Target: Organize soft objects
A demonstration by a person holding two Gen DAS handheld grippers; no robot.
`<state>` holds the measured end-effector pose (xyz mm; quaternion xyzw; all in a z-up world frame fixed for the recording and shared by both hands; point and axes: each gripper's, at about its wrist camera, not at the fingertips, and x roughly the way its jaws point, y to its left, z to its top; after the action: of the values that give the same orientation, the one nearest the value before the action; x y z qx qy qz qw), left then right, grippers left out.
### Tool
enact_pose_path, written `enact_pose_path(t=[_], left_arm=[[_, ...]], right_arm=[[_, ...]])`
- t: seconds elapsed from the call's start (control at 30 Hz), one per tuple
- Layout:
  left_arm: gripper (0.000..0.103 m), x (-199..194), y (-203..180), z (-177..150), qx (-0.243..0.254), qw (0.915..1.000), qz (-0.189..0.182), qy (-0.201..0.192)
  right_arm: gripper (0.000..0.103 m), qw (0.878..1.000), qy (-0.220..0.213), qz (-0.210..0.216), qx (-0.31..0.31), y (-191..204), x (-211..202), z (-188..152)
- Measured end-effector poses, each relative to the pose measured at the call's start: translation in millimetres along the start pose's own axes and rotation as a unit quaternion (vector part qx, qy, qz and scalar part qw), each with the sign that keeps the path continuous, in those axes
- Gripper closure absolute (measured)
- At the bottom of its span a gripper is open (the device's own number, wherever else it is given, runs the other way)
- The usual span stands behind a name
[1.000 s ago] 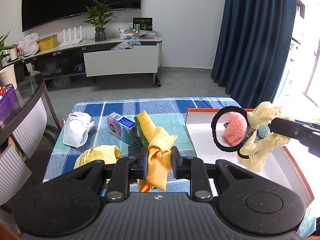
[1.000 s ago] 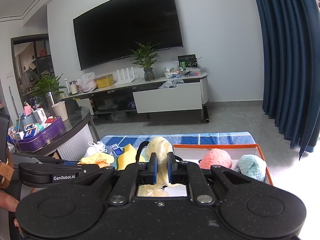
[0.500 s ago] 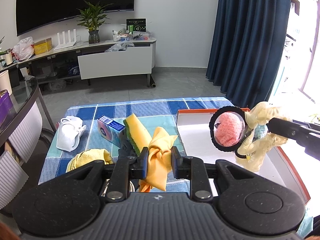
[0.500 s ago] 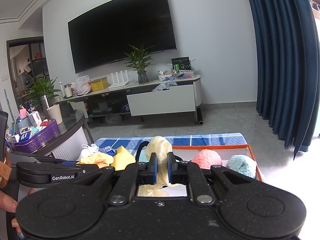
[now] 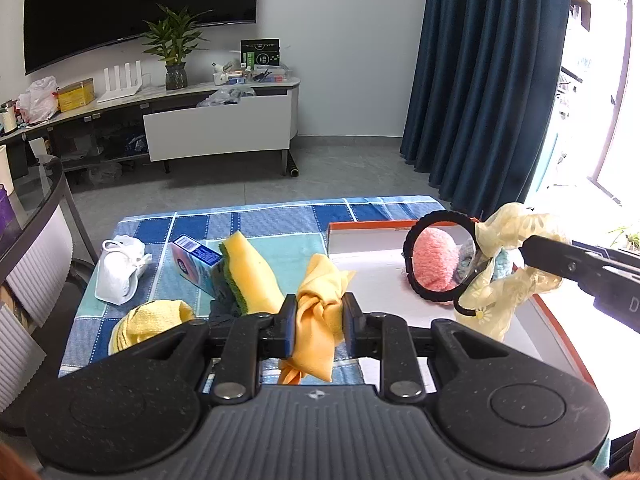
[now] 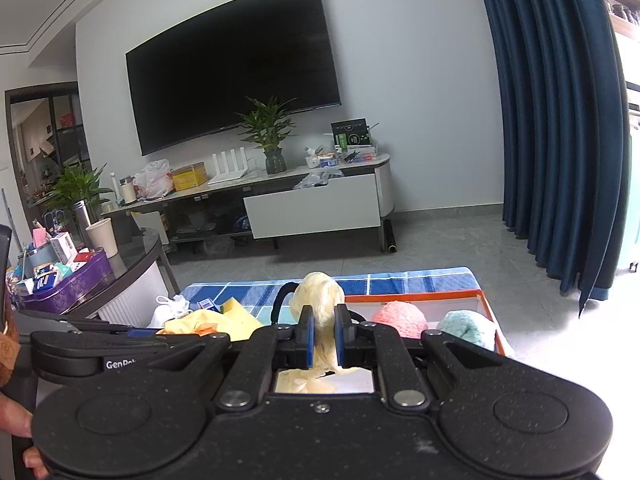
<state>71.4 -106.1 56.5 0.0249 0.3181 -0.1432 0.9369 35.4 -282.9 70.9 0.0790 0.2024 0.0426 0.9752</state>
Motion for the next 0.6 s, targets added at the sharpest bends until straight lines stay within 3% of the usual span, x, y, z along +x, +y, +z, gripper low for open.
enact_pose_path(t=[0.6], left_arm=[[0.078,3.6,-25.6,-3.3,0.007,0.9998,-0.018,0.007]], right_arm=[[0.09,0.999,-0.012,-0.024,0.017,-22.2,-14.6,0.2]])
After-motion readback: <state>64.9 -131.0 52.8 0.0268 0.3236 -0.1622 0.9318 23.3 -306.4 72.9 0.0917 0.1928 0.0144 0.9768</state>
